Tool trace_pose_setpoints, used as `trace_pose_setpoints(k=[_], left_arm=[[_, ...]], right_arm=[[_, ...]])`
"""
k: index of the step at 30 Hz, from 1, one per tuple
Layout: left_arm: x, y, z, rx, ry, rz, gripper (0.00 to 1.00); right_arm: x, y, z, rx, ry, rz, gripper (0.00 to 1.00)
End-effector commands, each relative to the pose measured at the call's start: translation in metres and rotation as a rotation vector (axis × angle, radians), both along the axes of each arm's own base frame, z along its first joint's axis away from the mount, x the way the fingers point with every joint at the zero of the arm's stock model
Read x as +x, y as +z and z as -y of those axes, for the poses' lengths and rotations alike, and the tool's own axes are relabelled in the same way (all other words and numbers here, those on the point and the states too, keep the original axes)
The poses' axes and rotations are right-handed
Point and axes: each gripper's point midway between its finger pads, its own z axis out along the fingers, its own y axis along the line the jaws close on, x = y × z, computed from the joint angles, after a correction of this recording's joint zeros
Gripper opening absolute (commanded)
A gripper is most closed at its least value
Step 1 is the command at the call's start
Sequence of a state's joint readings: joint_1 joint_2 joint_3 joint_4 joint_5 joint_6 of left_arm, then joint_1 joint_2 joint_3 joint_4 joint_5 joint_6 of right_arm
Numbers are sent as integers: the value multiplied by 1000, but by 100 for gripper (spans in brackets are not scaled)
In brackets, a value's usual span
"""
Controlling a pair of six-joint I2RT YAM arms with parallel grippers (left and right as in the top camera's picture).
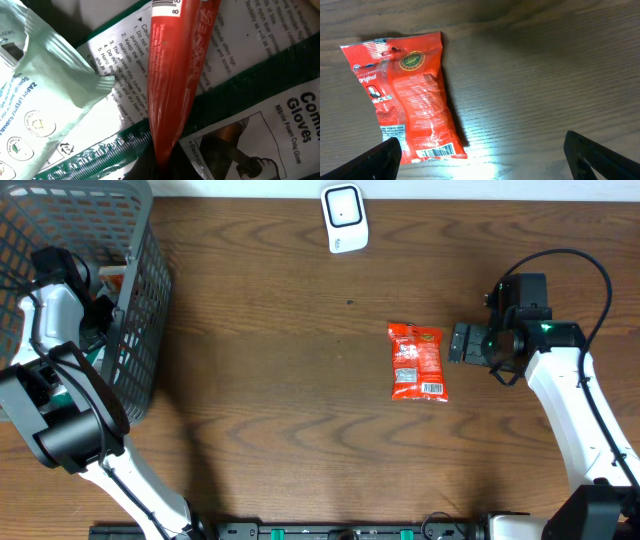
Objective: Scan the item barcode
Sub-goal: 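Lift the red strip package out toward table center with the left gripper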
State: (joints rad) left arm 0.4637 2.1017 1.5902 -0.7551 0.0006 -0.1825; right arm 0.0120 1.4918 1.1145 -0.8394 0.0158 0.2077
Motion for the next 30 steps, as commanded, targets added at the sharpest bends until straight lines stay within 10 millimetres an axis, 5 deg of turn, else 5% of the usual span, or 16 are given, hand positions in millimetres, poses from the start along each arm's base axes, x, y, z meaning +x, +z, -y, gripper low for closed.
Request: trace_pose_setpoints(k=[1, 7, 8, 11, 13, 18, 24, 27, 30], left_arm=[[-3, 13, -6, 12, 19, 7, 7], [3, 97, -17, 111, 34, 188, 7], [0, 133, -21, 174, 45, 252, 7], [-9, 182, -20, 243, 57, 347, 7], [-19, 220, -14, 272, 75, 431, 7], [-44, 279, 25, 251, 52, 571, 7], [-74, 310, 111, 114, -106, 640, 7], [-86, 302, 153, 60, -211, 602, 7], [-96, 275, 206, -22, -351, 508, 7]], right_arm=[[2, 3, 3, -9, -8, 10, 99], [2, 3, 3, -9, -8, 10, 99], [2, 3, 3, -9, -8, 10, 99], [2, 3, 3, -9, -8, 10, 99], [2, 3, 3, -9, -8, 10, 99], [2, 3, 3, -9, -8, 10, 99], [2, 3, 3, -9, -8, 10, 99], [2, 3, 3, -9, -8, 10, 99], [2, 3, 3, -9, -8, 10, 99]])
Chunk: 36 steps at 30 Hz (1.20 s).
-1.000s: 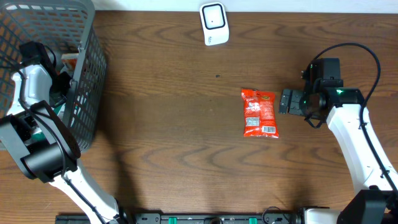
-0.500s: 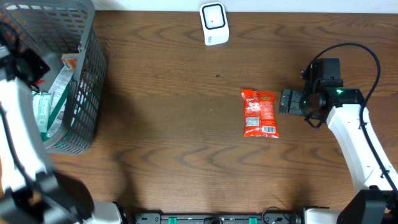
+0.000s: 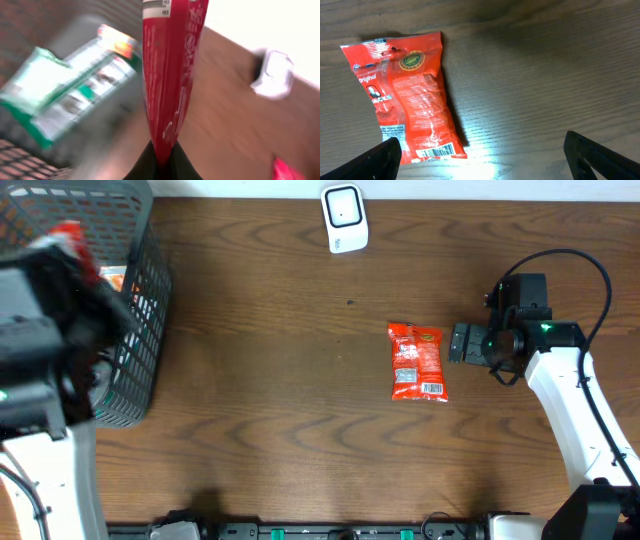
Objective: Scan the item barcode
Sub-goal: 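Lift the red strip package out toward table center with the left gripper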
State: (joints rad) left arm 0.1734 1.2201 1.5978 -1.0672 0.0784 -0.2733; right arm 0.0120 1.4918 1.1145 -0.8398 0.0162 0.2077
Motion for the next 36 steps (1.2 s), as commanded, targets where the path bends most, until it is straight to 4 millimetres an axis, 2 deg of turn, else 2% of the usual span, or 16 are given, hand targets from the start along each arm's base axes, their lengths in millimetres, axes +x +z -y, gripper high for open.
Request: trace_pose_setpoints(k=[1, 3, 8, 13, 18, 21, 24, 25, 27, 28, 30, 35, 36], left_arm=[[-7, -39, 63, -57, -172, -128, 7], [-10, -65, 92, -70, -248, -196, 7], [-17, -146, 170, -97, -405, -325, 7], [-21, -217, 235, -93, -511, -396, 7], [-23, -276, 287, -52, -623, -452, 7], [-20, -300, 303, -54, -634, -462, 8], [-16, -315, 311, -65, -624, -465, 7], [-16, -317, 312, -65, -625, -464, 14], [-14, -317, 314, -68, -627, -456, 48], [-11, -313, 315, -69, -634, -444, 56], [-5, -301, 317, -76, -639, -418, 67], [8, -262, 327, -77, -705, -307, 68], [10, -256, 326, -80, -701, -291, 55]], right_arm=[[2, 3, 3, -8, -8, 11, 99], [2, 3, 3, -8, -8, 11, 99], [2, 3, 3, -8, -8, 11, 99], [2, 3, 3, -8, -8, 11, 99], [2, 3, 3, -8, -8, 11, 99], [2, 3, 3, -8, -8, 11, 99], [2, 3, 3, -8, -8, 11, 99], [2, 3, 3, -8, -8, 11, 99], [2, 3, 3, -8, -8, 11, 99], [2, 3, 3, -8, -8, 11, 99], [2, 3, 3, -8, -8, 11, 99], [2, 3, 3, -8, -8, 11, 99], [2, 3, 3, -8, -8, 11, 99]])
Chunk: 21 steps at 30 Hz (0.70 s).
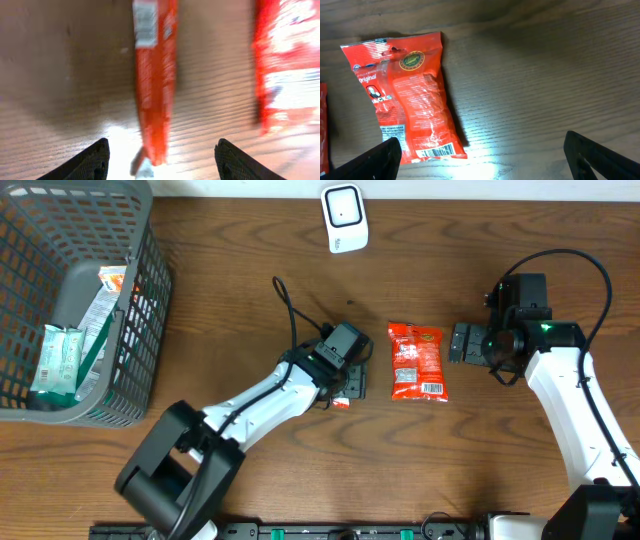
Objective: Scan the item barcode
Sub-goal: 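Lift the red strip package out toward table center with the left gripper, then lower the red strip package beside the red bag with the left gripper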
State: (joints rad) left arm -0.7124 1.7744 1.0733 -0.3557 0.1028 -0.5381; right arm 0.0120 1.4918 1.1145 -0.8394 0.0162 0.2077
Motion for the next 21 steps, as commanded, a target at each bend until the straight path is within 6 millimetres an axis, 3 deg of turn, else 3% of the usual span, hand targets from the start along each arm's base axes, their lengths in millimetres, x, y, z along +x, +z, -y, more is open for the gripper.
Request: trace_pose_setpoints(k=[1, 3, 4, 15, 21], left_arm=[[18, 45, 7, -57, -18, 114, 44], [18, 43, 6, -49, -17, 110, 11], [17, 39, 5, -41, -22, 103, 7], [-12, -26, -8, 80, -48, -71, 7], [-21, -40, -8, 83, -60, -125, 7]], right_arm=[[2, 3, 3, -8, -8, 10, 99], [2, 3, 3, -8, -8, 10, 99], [2, 3, 3, -8, -8, 10, 99], [2, 3, 3, -8, -8, 10, 99], [2, 3, 3, -8, -8, 10, 99]])
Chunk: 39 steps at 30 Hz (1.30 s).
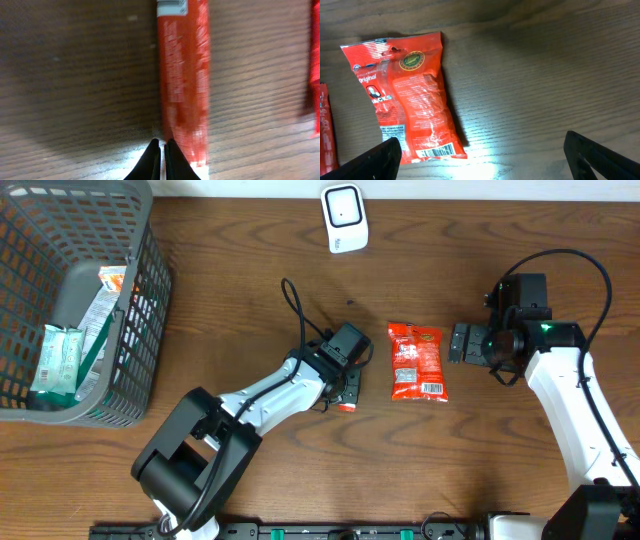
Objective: Scan the item barcode
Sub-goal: 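Lower the red strip package beside the red bag with the left gripper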
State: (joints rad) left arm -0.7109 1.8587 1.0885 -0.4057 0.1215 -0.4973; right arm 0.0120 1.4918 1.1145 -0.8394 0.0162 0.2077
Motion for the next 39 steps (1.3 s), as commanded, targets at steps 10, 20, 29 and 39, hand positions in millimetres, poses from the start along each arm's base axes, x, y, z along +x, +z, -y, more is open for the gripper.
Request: trace_pose_setpoints(k=[10, 20, 29, 39], left_arm=[[12, 0, 9, -32, -8, 45, 8], [18, -11, -17, 86, 37, 110, 8], [18, -8, -1, 41, 32, 129, 8], [14, -4, 19, 7, -7, 164, 8]], right_arm=[[2, 3, 3, -8, -8, 10, 99], [2, 3, 3, -8, -8, 10, 99], [2, 3, 3, -8, -8, 10, 99], [2, 3, 3, -8, -8, 10, 99]])
